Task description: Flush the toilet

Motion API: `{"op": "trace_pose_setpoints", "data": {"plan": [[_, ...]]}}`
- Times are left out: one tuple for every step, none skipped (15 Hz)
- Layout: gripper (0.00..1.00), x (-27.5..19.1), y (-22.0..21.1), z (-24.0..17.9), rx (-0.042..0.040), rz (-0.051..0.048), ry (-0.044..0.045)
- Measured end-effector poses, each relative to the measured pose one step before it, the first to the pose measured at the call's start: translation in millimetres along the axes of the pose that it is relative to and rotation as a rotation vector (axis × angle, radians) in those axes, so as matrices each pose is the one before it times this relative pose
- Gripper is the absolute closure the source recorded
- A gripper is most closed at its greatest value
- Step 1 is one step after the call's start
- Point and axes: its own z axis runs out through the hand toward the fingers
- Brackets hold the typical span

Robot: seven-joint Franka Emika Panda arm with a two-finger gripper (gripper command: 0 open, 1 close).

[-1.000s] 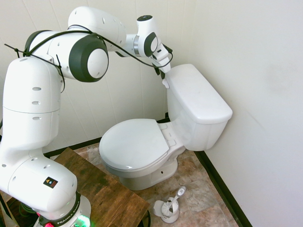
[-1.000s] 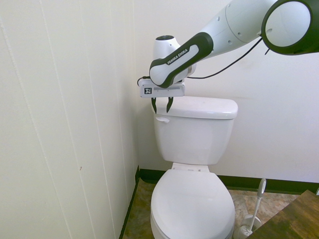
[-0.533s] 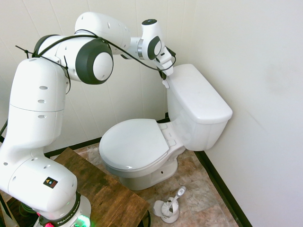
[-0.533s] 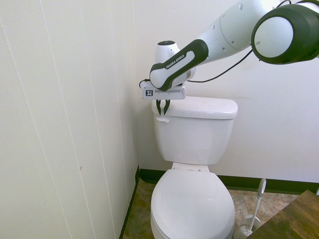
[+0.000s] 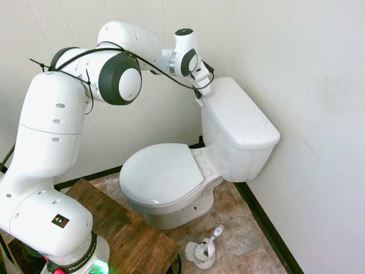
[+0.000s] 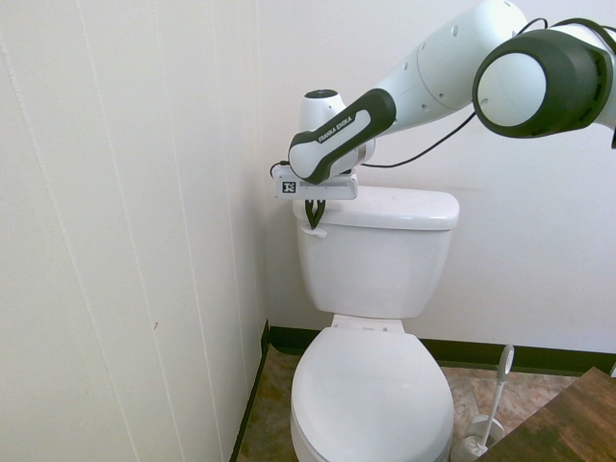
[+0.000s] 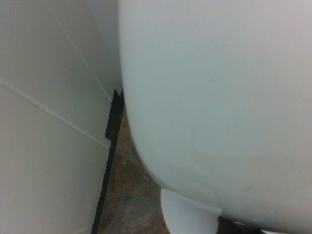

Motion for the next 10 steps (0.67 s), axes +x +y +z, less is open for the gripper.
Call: {"op": "trace_pose_setpoints", "data": {"plan": [[1.00, 0.27, 0.81, 3.50, -0.00241, 0.00062, 0.00020], [1.00, 0.08, -0.08, 0.73, 0.00114, 0.00032, 0.00012], [1.00, 0.07, 0.00, 0.22, -0.00010, -0.00042, 0.00007], [1.00, -0.04, 0.08, 0.46, -0.00054, -0.00046, 0.00028], [1.00, 0.18, 0.20, 1.19, -0.00138, 0.00003, 0.00051], [1.00, -0.04, -0.03, 1.81, -0.00125, -0.00025, 0.00042], [1.00, -0.40, -0.52, 2.06, -0.00075, -0.00070, 0.00017], [1.00, -0.38, -0.82, 1.83, 0.00007, -0.00037, 0.00002], [1.00, -0.32, -1.17, 1.07, 0.00150, 0.00074, -0.00076], [1.00, -0.53, -0.62, 1.00, 0.00042, 0.00060, -0.00116]]}}
